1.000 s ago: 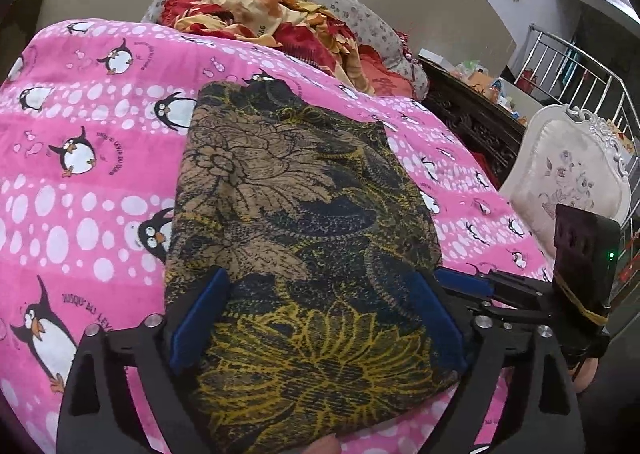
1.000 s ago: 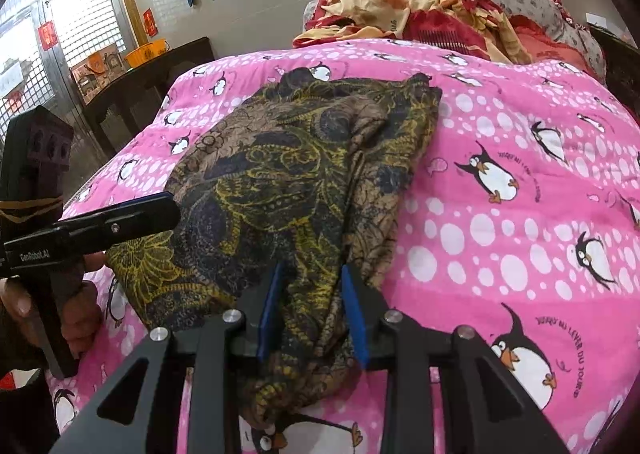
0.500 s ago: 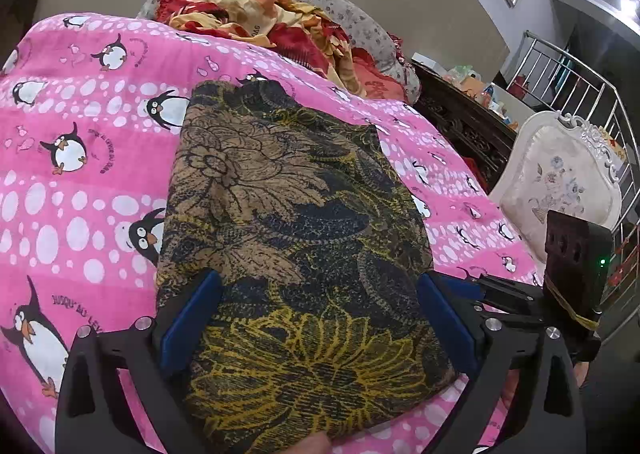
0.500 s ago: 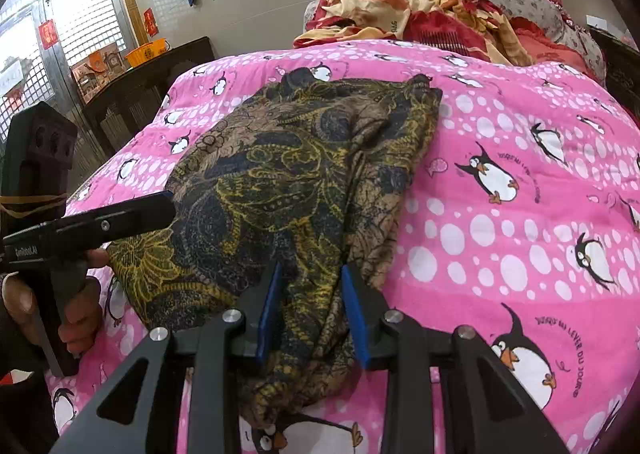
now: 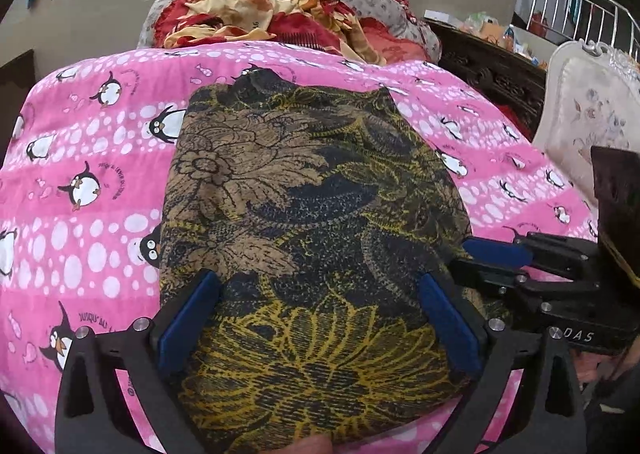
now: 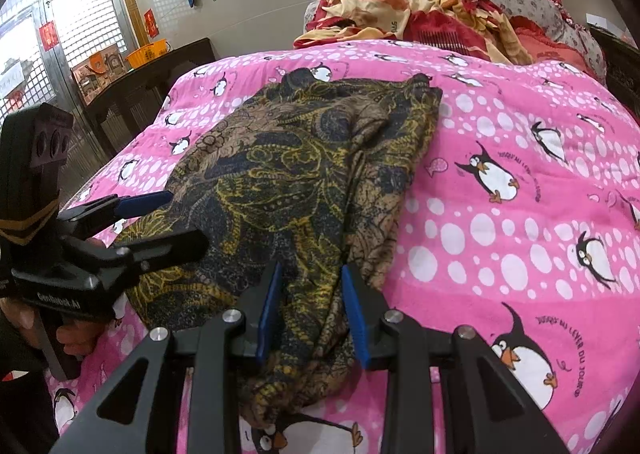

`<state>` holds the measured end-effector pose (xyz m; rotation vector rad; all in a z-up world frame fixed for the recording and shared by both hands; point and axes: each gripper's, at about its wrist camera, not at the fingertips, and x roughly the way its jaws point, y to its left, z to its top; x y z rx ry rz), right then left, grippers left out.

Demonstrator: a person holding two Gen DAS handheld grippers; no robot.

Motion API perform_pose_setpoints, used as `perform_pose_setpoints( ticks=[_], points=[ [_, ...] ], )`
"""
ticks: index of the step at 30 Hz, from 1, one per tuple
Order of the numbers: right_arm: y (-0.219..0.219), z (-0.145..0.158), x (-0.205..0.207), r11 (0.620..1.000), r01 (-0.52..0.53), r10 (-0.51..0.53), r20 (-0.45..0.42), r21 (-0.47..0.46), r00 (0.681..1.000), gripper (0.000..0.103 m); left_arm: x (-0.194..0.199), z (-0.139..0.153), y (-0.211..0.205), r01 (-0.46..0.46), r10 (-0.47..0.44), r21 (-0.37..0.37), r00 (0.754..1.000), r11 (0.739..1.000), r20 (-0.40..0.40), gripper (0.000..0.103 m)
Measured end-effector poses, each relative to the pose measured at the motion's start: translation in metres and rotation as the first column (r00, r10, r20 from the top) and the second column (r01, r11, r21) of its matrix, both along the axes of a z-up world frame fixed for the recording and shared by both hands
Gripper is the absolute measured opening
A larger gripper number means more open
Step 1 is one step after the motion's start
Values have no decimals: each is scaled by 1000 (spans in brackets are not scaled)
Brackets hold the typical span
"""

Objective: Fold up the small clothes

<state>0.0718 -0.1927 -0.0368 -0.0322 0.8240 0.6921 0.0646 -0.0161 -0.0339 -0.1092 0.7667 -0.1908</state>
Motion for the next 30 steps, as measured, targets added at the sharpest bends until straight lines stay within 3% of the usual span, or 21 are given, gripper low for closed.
perform_pose_setpoints(
  ticks=[10, 13, 16, 19, 22, 25, 30],
  points=[
    [-2, 0, 2, 1000, -2, 2, -2, 5, 1000, 33, 0, 0, 2, 6, -6, -12, 1000, 1000, -3, 87],
    [-2, 2, 3, 1000, 3, -3, -20, 2, 1000, 33, -7, 10, 5, -32, 31, -29, 999, 999, -24, 87],
    [-11, 15, 1, 994, 104, -105, -91, -17, 990, 36, -21, 25, 9, -104, 99, -67, 992, 992, -78, 87],
    [-29, 32, -15, 958, 266, -273, -60, -107, 960, 37, -28, 34, 5, -176, 172, -17, 976, 984, -130, 86],
    [-43, 48, -29, 940, 322, -327, -35, -110, 944, 37, -31, 38, -3, -201, 200, 18, 960, 979, -193, 86],
    [-47, 66, -45, 938, 330, -332, -3, -107, 943, 50, -35, 41, -11, -219, 224, 46, 949, 975, -224, 86],
    [-42, 83, -69, 949, 298, -295, 38, -104, 955, 50, -45, 43, -17, -232, 240, 61, 944, 971, -228, 86]
  ],
)
